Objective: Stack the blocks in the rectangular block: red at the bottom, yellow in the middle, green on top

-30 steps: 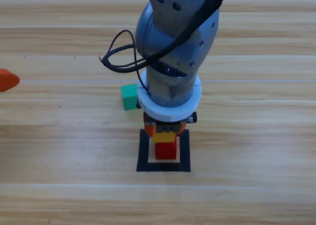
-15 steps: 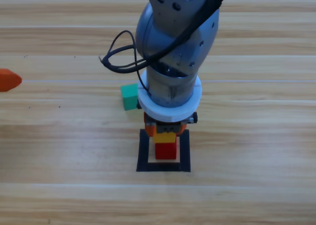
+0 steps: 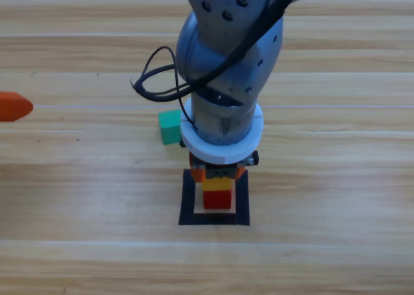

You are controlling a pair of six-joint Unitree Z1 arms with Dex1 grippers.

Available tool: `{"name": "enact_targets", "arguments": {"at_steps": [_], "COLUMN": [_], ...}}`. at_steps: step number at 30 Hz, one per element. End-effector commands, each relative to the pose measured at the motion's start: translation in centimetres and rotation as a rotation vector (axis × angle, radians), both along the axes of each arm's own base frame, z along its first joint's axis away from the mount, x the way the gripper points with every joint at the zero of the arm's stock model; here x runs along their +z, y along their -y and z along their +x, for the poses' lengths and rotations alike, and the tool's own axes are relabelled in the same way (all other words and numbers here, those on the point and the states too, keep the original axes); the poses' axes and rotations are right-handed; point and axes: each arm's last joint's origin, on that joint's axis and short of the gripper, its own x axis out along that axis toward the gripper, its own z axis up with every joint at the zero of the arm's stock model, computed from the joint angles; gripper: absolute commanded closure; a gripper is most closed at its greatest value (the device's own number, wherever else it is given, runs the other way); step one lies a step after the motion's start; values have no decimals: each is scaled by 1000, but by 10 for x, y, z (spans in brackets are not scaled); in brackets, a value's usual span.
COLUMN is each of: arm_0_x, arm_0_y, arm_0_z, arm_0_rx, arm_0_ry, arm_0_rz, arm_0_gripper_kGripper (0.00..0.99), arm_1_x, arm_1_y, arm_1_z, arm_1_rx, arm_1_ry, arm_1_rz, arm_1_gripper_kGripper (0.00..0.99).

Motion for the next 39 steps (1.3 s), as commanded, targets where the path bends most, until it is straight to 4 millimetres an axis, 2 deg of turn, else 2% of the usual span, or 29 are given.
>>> {"name": "enact_targets", "arguments": {"at_steps": [1,5,7,8,9,10,16,19,22,24,25,28,30,35,39], "arm_0_x": [-12,-13,-13,-13,-13,-13,-14,-14,-8,-2,3,16,22,16,6], "arm_0_y": [-1,-1,-2,-2,-2,-2,-2,-2,0,4,7,23,35,66,99], "arm_0_z": [2,2,2,2,2,2,1,1,6,15,26,67,97,174,204], "arm_0_rx": [11,11,10,10,10,10,11,11,19,32,49,95,122,196,188], "arm_0_ry": [-32,-32,-33,-33,-33,-33,-32,-32,-19,-26,-40,-102,-153,-302,-367], "arm_0_rz": [1,1,2,2,2,2,4,4,-10,-24,-39,-70,-85,-100,-94], "arm_0_gripper_kGripper": [13,13,13,13,13,13,13,13,14,14,13,11,10,7,13], "arm_1_x": [-33,-34,-33,-32,-31,-28,-7,10,54,87,111,148,167,174,153], "arm_1_y": [-9,-9,-11,-12,-12,-12,-13,-14,-3,9,20,51,82,139,209], "arm_1_z": [-10,-9,-9,-8,-8,-8,-7,-7,-14,-21,-29,-44,-56,-62,-70], "arm_1_rx": [18,20,20,21,18,18,24,25,25,31,41,43,32,28,45], "arm_1_ry": [-44,-45,-41,-39,-38,-35,6,37,107,156,199,260,296,330,359], "arm_1_rz": [-76,-78,-71,-63,-68,-68,-40,-26,-5,34,60,81,71,57,169], "arm_1_gripper_kGripper": [709,689,580,468,156,11,0,0,0,0,0,0,0,0,0]}}
